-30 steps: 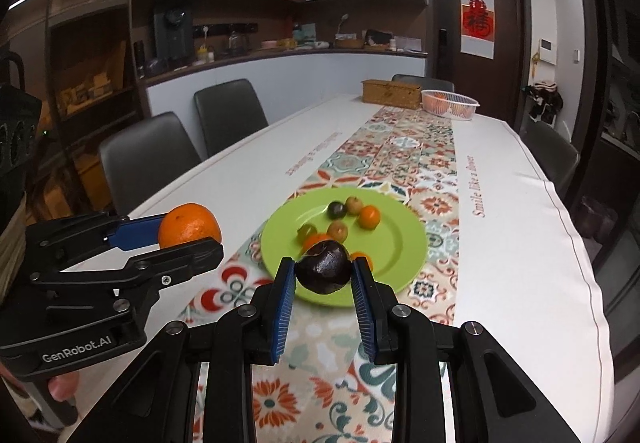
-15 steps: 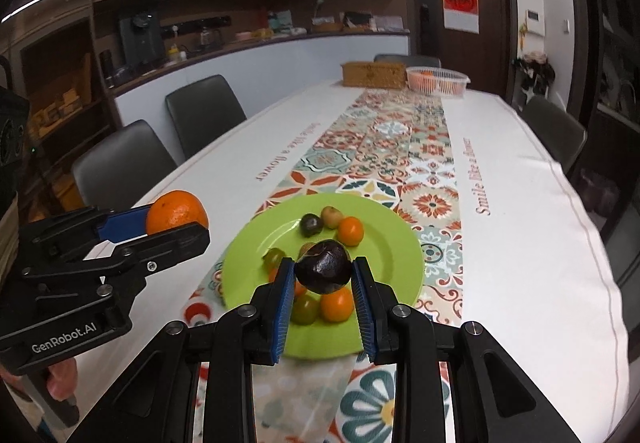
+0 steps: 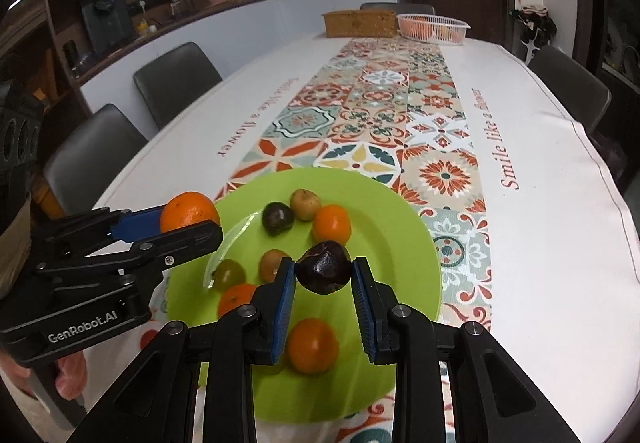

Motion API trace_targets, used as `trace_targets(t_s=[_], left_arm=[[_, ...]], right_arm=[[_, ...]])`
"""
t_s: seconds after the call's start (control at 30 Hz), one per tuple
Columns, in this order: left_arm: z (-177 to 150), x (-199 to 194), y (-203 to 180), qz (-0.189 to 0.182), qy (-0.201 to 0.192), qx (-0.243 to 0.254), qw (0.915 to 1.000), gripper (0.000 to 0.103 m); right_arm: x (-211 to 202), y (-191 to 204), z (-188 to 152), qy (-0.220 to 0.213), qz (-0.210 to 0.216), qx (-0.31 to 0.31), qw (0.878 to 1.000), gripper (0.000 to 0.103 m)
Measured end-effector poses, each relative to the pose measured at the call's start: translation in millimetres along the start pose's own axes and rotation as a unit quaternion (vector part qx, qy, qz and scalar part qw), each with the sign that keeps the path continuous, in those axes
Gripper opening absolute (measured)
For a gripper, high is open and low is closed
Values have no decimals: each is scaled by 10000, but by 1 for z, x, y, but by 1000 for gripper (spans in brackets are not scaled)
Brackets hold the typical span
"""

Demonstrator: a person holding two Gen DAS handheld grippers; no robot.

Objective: Organize fruits

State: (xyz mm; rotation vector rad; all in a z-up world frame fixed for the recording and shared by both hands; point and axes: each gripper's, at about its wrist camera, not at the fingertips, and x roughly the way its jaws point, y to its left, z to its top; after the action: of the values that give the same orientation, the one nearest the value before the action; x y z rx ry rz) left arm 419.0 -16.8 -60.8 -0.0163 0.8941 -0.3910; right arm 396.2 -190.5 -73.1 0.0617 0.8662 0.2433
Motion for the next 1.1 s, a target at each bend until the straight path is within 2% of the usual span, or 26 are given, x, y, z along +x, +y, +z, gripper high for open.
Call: trace_targets(t_s=[0.2, 0.3, 0.33, 0.37, 0.53, 0.7, 0.83, 0.93, 1.1], left_arm=[[1, 6, -3, 152, 95, 93, 9998, 40], [2, 0, -4, 255, -3, 121, 9996, 57], [2, -2, -4, 307, -57, 142, 9994, 58], [2, -5, -5, 361, -98, 182, 9991, 58], [-1, -28, -8, 571, -259, 218, 9978, 58], [-14, -61, -22, 901, -424, 340, 9944, 59], [-21, -87, -34, 924, -490, 298, 9941, 59], [-25, -110, -47, 1028, -561, 396, 9923, 60], [-42, -154, -67, 1006, -892, 463, 9898, 69]], right_arm=[[8, -5, 2, 91, -13, 93, 9999, 30], [5, -3, 2, 55, -6, 68, 10000, 33], [3, -3, 3, 36, -3, 64, 10000, 38], [1, -2, 3, 5, -5, 55, 10000, 42], [-15, 2, 0, -89, -135, -21, 9999, 42], [-43, 1, -9, -251, -205, 64, 9995, 42], [-74, 6, -18, -443, -266, 52, 9987, 42], [-104, 11, -26, -661, -320, 28, 9973, 50], [-150, 16, -40, -932, -277, 123, 9952, 51]])
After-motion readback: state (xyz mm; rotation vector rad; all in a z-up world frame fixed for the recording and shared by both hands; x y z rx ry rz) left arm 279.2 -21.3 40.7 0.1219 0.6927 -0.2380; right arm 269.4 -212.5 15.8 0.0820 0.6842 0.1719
